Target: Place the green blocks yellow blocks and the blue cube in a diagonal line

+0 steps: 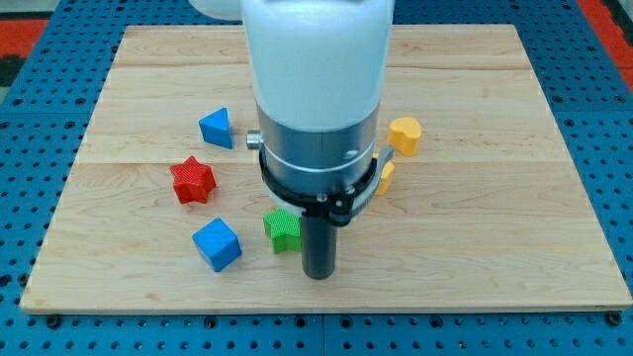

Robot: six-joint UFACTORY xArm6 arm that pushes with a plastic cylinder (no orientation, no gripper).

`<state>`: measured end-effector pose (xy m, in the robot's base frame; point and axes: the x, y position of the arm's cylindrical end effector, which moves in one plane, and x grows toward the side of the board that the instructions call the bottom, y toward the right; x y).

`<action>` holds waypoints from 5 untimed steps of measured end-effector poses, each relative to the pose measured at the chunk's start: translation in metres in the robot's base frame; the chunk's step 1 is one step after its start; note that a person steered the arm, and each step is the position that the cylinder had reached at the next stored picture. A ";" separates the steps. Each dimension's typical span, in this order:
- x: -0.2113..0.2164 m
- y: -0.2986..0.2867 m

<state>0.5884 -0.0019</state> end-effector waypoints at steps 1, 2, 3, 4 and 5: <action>-0.041 0.064; -0.104 0.136; -0.137 0.132; -0.145 0.070; -0.149 0.023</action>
<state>0.4397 0.0210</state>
